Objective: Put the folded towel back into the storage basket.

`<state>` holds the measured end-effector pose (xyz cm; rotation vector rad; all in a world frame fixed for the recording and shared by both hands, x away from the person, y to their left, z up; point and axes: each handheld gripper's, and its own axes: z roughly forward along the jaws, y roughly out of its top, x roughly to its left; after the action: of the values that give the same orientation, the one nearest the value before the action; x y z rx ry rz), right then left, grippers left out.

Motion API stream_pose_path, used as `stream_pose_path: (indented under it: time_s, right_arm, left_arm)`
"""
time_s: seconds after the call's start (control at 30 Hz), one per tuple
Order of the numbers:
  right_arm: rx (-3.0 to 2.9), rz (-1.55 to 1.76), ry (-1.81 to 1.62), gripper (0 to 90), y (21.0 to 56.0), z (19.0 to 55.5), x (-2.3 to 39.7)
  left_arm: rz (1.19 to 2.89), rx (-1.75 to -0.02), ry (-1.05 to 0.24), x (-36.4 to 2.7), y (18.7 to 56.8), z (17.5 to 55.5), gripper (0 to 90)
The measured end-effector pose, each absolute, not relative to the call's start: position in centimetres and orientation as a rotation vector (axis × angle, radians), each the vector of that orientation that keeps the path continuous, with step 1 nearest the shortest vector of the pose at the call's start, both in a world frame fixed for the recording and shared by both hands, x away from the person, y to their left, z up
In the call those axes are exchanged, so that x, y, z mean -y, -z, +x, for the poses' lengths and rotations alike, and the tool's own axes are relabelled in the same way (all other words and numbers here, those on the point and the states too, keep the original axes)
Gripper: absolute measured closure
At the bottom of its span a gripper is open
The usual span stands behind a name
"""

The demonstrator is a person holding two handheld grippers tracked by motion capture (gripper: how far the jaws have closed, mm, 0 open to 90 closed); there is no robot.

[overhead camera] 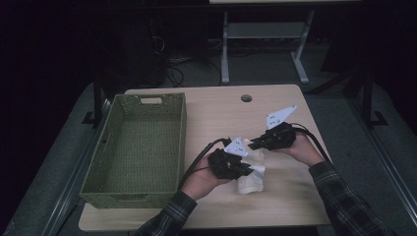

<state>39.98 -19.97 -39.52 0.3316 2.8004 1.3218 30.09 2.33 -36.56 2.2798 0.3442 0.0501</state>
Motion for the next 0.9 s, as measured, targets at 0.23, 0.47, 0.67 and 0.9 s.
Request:
stream_pose_path:
  time_s: [0.23, 0.47, 0.67, 0.9]
  right_arm:
    - [-2.792, 0.278, -1.328, 83.8, 38.0, 40.2, 18.7]
    - [-2.779, 0.255, -1.350, 83.8, 36.2, 40.8, 17.1]
    - [-2.771, 0.244, -1.364, 83.8, 34.6, 41.6, 15.6]
    - [-2.762, 0.224, -1.371, 83.8, 33.2, 42.4, 13.8]
  left_arm:
    - [2.247, -0.334, -0.058, -3.4, 34.4, 30.3, 83.3]
    - [2.226, -0.331, -0.080, -5.2, 32.7, 30.8, 83.2]
    - [2.213, -0.337, -0.092, -7.1, 31.9, 31.1, 83.2]
    - [2.203, -0.340, -0.111, -9.4, 30.6, 31.3, 83.2]
